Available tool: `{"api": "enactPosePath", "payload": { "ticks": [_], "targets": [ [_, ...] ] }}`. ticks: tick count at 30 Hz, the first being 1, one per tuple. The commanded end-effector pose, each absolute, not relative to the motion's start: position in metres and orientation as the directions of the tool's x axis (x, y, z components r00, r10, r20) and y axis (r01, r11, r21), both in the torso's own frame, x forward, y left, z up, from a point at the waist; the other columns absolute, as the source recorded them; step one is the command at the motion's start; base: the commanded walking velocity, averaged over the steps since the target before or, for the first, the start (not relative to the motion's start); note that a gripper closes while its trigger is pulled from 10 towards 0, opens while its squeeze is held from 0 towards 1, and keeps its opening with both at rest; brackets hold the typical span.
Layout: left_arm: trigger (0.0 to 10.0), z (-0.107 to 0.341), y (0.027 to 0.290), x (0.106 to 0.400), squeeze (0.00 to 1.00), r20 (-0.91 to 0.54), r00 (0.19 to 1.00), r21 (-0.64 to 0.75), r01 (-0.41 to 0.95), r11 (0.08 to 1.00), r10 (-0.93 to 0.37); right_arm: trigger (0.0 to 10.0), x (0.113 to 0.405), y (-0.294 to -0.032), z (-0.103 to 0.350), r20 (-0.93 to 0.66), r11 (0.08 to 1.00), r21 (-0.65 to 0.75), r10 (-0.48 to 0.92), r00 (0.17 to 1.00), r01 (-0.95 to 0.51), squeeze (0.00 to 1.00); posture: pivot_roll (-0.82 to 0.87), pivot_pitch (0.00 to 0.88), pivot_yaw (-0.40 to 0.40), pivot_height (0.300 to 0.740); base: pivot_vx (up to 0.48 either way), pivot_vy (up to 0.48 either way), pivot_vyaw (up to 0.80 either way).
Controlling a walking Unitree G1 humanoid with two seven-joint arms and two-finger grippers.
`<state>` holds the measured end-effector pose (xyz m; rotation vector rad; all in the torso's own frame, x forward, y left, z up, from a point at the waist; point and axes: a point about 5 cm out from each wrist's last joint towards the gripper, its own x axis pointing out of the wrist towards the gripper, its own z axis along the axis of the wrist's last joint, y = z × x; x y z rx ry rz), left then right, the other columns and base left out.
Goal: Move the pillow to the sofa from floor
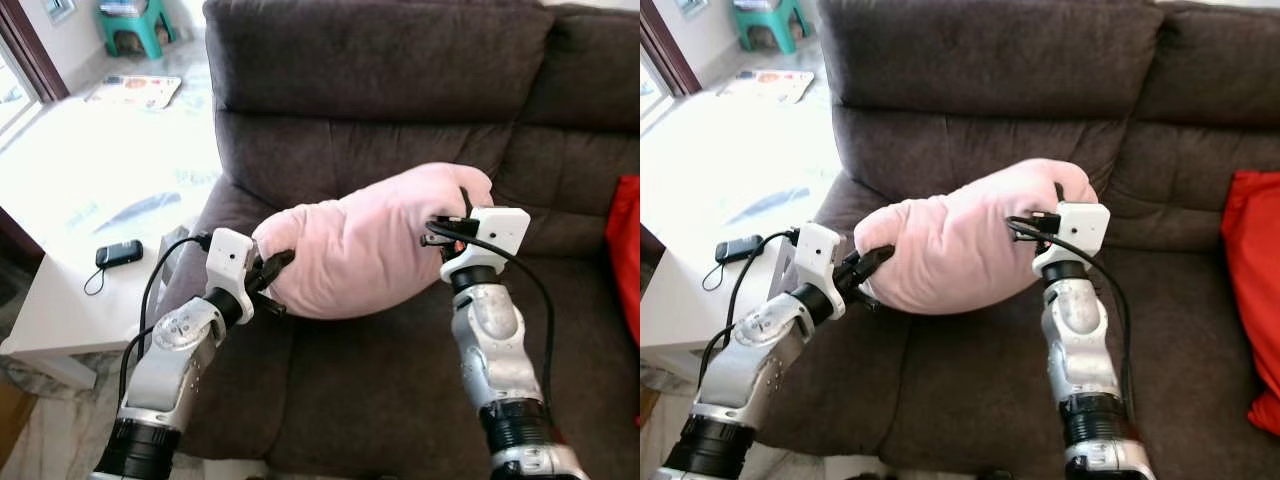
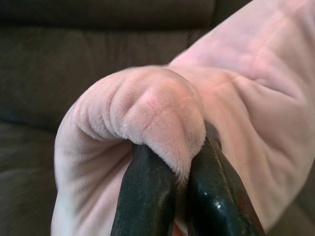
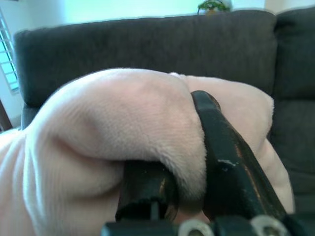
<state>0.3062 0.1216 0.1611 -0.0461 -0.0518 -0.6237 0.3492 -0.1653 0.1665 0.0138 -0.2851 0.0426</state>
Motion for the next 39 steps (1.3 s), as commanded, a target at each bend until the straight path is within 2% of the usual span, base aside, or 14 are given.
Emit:
{"api": "enactPosePath", "payload": {
  "ticks": [1, 4, 10, 13, 18, 21, 24, 39],
  "targets": [
    [10.0, 0.182, 0.102, 0.302, 0.0, 0.141, 0.73, -0.025, 0.678, 0.735, -0.669, 10.0, 0.358, -0.15, 0.185, 0.33, 0.995, -0.025, 0.097, 0.939, -0.094, 0.0, 0.1, 0.108, -0.009, 0.74, 0.0, 0.0, 0.0],
    [10.0, 0.189, 0.1, 0.303, 0.0, 0.167, 0.719, -0.066, 0.691, 0.72, -0.675, 10.0, 0.368, -0.151, 0.193, 0.328, 0.996, -0.039, 0.09, 0.94, -0.082, 0.0, 0.1, 0.107, -0.01, 0.74, 0.0, 0.0, 0.0],
    [10.0, 0.193, 0.091, 0.292, 0.0, 0.146, 0.652, -0.072, 0.757, 0.65, -0.744, 10.0, 0.388, -0.13, 0.202, 0.259, 0.976, -0.109, 0.213, 0.942, -0.19, 0.0, 0.11, 0.107, -0.02, 0.74, 0.0, 0.0, 0.0],
    [10.0, 0.19, 0.088, 0.286, 0.0, 0.114, 0.614, -0.072, 0.789, 0.61, -0.781, 10.0, 0.39, -0.108, 0.201, 0.211, 0.938, -0.135, 0.342, 0.916, -0.319, 0.0, 0.12, 0.108, -0.024, 0.74, 0.0, 0.0, 0.0],
    [10.0, 0.182, 0.084, 0.278, 0.0, 0.066, 0.567, -0.107, 0.822, 0.559, -0.821, 10.0, 0.387, -0.07, 0.196, 0.125, 0.824, -0.223, 0.555, 0.823, -0.521, 0.0, 0.12, 0.112, -0.032, 0.74, 0.0, 0.0, 0.0],
    [10.0, 0.173, 0.08, 0.269, 0.0, 0.009, 0.516, -0.115, 0.851, 0.512, -0.856, 10.0, 0.388, -0.059, 0.196, 0.085, 0.796, -0.254, 0.584, 0.807, -0.549, 0.0, 0.12, 0.114, -0.033, 0.74, 0.0, 0.0, 0.0],
    [10.0, 0.171, 0.079, 0.267, 0.0, -0.001, 0.506, -0.124, 0.855, 0.503, -0.862, 10.0, 0.39, -0.057, 0.198, 0.072, 0.793, -0.256, 0.586, 0.807, -0.553, 0.0, 0.12, 0.115, -0.035, 0.74, 0.0, 0.0, 0.0],
    [10.0, 0.17, 0.079, 0.265, 0.0, -0.016, 0.503, -0.132, 0.856, 0.5, -0.864, 10.0, 0.393, -0.048, 0.196, 0.002, 0.751, -0.278, 0.624, 0.781, -0.6, 0.0, 0.12, 0.112, -0.041, 0.74, 0.0, 0.0, 0.0]
  ]
}}
